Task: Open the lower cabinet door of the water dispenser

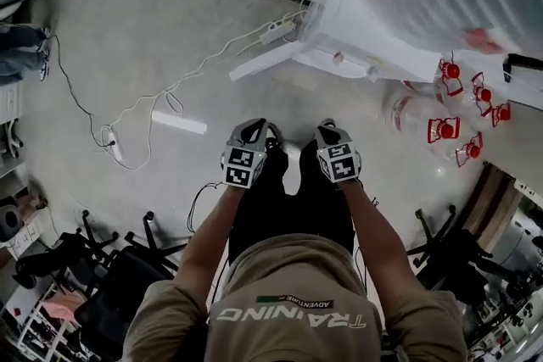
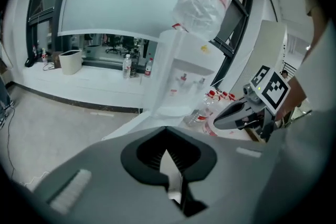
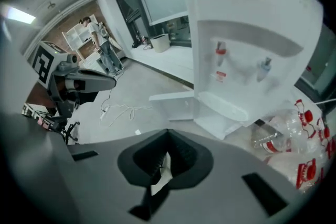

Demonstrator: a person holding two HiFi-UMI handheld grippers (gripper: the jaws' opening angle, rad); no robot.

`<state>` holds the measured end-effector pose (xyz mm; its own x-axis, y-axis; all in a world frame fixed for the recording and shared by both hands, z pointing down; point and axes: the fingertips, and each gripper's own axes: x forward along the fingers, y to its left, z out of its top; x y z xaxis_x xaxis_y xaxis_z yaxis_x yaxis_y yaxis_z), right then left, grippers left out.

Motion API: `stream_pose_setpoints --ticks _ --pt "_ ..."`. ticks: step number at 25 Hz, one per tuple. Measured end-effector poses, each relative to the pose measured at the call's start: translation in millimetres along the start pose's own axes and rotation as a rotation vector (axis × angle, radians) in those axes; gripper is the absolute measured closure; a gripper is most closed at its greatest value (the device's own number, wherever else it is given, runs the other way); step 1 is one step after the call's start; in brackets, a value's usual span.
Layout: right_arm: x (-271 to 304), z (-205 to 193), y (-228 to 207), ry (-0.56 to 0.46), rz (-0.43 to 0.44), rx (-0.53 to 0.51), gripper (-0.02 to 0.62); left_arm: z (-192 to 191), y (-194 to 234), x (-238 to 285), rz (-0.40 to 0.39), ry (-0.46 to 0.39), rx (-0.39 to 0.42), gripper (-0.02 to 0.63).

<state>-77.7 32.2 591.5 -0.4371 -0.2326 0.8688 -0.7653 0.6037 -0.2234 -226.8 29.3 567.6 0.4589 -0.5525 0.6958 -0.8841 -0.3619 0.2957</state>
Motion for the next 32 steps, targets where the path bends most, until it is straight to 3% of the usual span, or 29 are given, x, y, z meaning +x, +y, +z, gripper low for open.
stream_pose_setpoints --ticks 4,11,15,19,25,30,32 --pt "-55.3 14.1 1.8 -0.072 -0.030 0.048 0.586 39.5 -38.5 -25.0 -0.058 -0.014 0.006 0.598" --pt "-137.9 61.8 -12.9 -0.279 -0.110 0.119 0.586 115.8 -90.4 -52.0 -0.136 -0.078 0.176 0.598" --pt "-193.8 83.1 -25.0 -0.377 -0.137 0.066 0.586 145.1 -126.2 -69.5 -0.168 -0.100 0.214 0.598" --pt "-248.1 115.9 -36.2 -0.489 -0.168 -0.007 0.586 202.8 -152.9 -84.9 -0.184 -0.211 0.278 0.598" --pt "-329.6 167.9 -31.3 -0.717 -0.172 -0.012 0.586 300.3 -188.6 -141.0 -0.205 -0.411 0.325 0.598" --pt "-392.3 209.6 -29.6 -0.842 -0.180 -0.106 0.586 363.4 -204.6 -174.8 -0.248 -0.510 0.242 0.598" --pt "-409.6 221.5 -28.5 -0.861 -0.190 -0.148 0.586 386.8 -207.7 -187.0 -0.241 -0.554 0.247 0.598"
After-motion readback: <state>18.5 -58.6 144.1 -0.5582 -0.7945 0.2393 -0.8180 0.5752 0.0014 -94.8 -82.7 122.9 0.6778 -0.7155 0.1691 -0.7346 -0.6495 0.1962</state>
